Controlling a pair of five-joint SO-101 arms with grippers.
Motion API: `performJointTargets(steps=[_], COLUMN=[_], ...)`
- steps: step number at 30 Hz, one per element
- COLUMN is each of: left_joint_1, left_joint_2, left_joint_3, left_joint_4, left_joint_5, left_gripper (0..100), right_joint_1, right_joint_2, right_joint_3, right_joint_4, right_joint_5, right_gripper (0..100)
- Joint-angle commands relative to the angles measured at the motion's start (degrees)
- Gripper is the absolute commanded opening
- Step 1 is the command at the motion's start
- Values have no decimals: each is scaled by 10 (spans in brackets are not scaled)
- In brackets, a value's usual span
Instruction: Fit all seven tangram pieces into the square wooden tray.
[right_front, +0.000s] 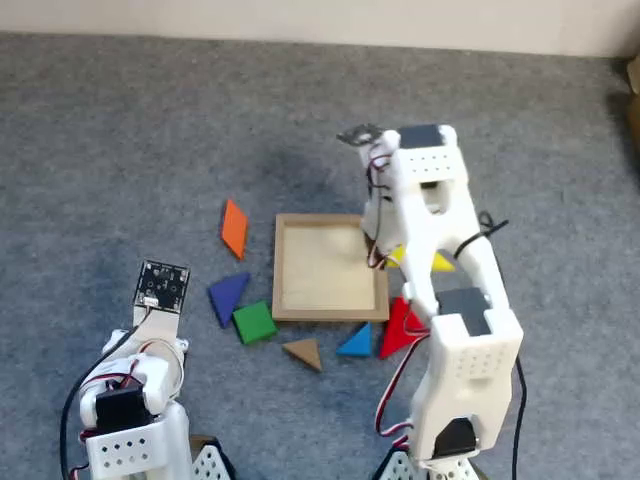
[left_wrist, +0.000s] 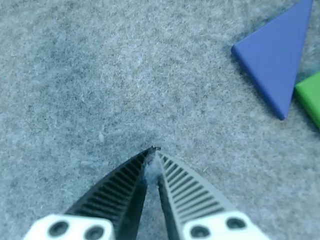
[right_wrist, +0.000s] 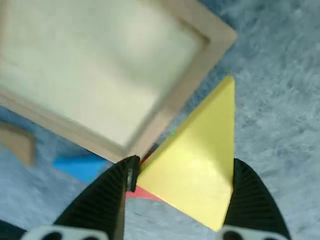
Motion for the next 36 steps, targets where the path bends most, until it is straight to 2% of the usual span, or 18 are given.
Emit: performJointTargets(steps=[1, 10, 14, 18, 23, 30, 36], left_joint_1=[-3, -3, -3, -3, -3, -3, -3], left_joint_2=[-3, -3, -3, -3, -3, -3, -3], left_joint_3=[11, 11, 11, 11, 11, 11, 11], left_joint_4=[2, 2, 2, 2, 2, 2, 2], left_joint_5=[3, 3, 3, 3, 3, 3, 3], left_gripper=[7, 7, 7, 7, 7, 7, 7], right_joint_1=[-42, -109, -117, -116, -122, -121, -121], right_joint_2=[-59, -60, -59, -59, -59, -59, -58], right_joint_3=[-33, -33, -29, 4, 58, 105, 113], right_joint_4=[7, 2, -39, -95, -155, -222, -225], right_joint_5=[-84, -313, -404, -462, -501, -504, -501], right_gripper=[166, 166, 166, 166, 166, 166, 170])
